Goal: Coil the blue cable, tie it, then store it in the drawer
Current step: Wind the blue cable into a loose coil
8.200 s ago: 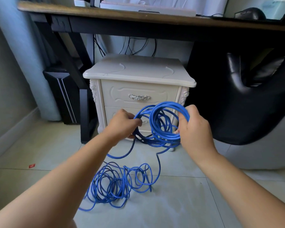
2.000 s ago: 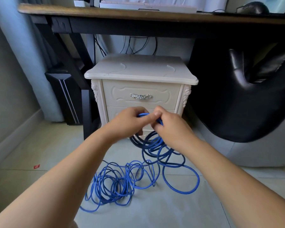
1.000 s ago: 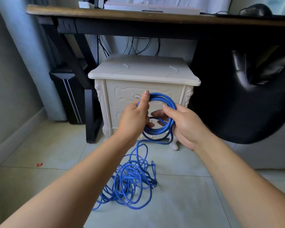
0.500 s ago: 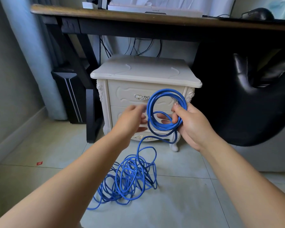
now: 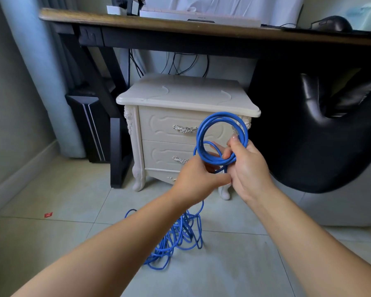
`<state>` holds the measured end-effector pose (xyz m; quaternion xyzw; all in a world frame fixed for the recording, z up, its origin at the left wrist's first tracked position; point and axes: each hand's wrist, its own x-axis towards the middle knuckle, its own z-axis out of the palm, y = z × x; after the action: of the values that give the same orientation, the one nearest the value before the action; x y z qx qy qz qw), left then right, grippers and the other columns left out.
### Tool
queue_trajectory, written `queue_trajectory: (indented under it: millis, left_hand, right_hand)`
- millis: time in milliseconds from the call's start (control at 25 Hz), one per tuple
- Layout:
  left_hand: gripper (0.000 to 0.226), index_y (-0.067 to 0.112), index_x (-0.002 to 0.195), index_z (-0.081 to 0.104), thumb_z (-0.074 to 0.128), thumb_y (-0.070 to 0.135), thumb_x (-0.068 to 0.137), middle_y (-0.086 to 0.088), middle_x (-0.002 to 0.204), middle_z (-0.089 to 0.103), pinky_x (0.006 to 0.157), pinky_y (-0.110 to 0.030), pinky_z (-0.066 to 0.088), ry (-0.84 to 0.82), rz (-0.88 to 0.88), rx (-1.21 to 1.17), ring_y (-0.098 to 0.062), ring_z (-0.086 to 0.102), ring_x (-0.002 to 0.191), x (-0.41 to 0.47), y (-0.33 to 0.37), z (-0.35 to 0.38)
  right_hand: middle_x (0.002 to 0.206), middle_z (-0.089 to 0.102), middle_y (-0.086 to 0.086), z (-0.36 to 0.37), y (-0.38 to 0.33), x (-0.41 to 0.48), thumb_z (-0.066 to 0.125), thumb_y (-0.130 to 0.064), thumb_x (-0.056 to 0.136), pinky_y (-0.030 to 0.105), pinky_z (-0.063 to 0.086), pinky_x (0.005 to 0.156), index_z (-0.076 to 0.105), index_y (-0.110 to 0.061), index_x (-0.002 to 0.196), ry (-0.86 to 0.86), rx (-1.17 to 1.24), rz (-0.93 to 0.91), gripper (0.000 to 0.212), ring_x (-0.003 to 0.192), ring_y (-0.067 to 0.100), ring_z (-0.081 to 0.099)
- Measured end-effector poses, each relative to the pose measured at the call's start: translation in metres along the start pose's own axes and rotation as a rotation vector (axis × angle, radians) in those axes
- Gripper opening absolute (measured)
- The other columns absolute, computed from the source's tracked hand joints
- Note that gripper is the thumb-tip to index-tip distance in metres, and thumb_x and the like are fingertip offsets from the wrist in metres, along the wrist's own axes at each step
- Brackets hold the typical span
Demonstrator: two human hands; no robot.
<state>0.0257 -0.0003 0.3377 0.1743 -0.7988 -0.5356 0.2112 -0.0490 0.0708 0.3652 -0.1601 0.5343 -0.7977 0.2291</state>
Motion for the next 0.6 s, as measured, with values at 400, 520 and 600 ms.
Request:
queue_trajectory:
  millis: [400,520,600]
  left_hand:
    - [0.017,0.014,0.089,0.076,0.064,0.004,0.081,-0.006,0.079,0.07,0.065,-0.013,0.044,0.147,-0.081,-0.254,-0.002,0.056,0.067,0.002,-0.002,0.008]
    - [0.015,0.011,0.083,0.066,0.056,0.003,0.092,-0.001,0.074,0.071,0.073,-0.02,0.049,0.165,-0.127,-0.496,-0.004,0.06,0.064,0.009,0.005,0.003]
    - [0.022,0.011,0.081,0.053,0.044,0.003,0.099,0.001,0.068,0.068,0.069,-0.026,0.056,0.163,-0.176,-0.744,-0.008,0.058,0.052,0.014,0.006,-0.016]
  right_hand:
    - [0.047,0.05,-0.002,0.003,-0.002,-0.001,0.04,-0.017,0.105,0.035,0.054,0.088,0.046,-0.008,0.088,0.025,0.058,-0.006,0.02,0.11,0.026,0.066]
    - [0.051,0.044,0.002,-0.003,-0.008,0.009,0.04,-0.015,0.105,0.049,0.049,0.1,0.044,-0.01,0.082,0.1,0.155,-0.036,0.024,0.093,0.029,0.072]
    - [0.053,0.038,0.002,-0.019,-0.016,0.019,0.04,-0.012,0.105,0.055,0.049,0.098,0.044,-0.01,0.082,0.169,0.242,-0.033,0.023,0.077,0.029,0.072]
